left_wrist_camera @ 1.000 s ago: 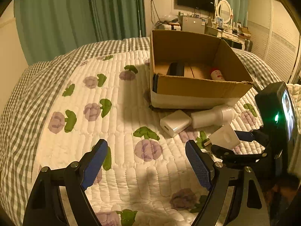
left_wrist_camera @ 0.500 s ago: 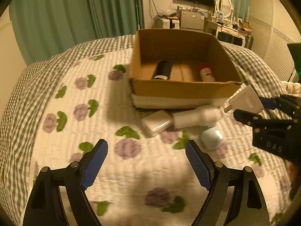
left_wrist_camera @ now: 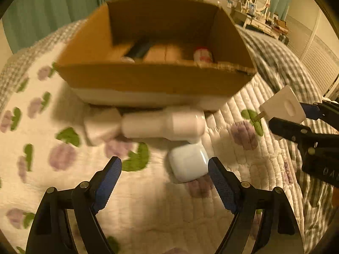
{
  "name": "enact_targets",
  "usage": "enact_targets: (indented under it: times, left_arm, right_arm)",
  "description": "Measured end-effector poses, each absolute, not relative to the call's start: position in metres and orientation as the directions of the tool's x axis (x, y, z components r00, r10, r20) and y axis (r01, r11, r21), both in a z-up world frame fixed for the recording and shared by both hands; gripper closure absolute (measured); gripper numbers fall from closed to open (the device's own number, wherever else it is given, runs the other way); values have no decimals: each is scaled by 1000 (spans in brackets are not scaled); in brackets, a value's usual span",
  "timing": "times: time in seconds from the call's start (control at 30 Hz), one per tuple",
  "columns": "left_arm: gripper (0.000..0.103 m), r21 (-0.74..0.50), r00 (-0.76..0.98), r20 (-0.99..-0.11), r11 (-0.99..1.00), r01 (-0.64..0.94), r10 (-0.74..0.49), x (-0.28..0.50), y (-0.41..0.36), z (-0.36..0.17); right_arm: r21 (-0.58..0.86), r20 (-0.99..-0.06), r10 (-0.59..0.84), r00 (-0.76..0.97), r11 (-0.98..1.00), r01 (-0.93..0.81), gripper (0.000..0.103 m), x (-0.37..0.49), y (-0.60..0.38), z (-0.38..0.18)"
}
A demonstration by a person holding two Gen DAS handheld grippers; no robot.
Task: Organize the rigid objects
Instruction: 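Grasp the white square charger with the right tool while the left tool grasps the light blue earbud case, then carry both items into the box, opening the left tool then the right tool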
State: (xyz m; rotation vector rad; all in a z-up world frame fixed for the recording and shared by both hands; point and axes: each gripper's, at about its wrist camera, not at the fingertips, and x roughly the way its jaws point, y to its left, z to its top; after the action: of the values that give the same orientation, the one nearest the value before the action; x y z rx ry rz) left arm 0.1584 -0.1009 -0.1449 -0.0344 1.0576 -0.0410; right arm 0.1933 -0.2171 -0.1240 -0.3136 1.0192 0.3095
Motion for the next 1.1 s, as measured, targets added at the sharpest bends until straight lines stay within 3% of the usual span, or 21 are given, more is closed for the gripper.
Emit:
enact_targets:
  times: [0.1,0.13,0.27,0.43,0.67,1.1]
  left_arm:
    - [19,-46,477,-878,999,9,-45,162,-108,-160]
    - [26,-33,475,-879,999,1,-29,163,-110,-164]
    - [31,-68,458,-886,997,27,-73,169,-115,-174]
    - [48,-50,430,-900,996,70,-75,169,-125,-183]
    - [49,-46,464,-883,996,70,-73,149,-119,-156]
    - [49,-37,599,-796,995,88,-82,111,-102,-44]
  right_arm:
    - [-99,-876,122,466,901,-423,47,199,-216,-141]
    - [-97,-878,126,462,898,-430,47,200,-215,-145]
    - [-75,-880,151,450,891,-447,47,199,-213,-157]
    - [-82,-882,147,449,887,-454,47,193,-211,-164]
    - [-125,-870,105,482,898,-421,47,182,-220,-142]
    - [-145,-780,116,614,922,-358,47,134,-206,-24]
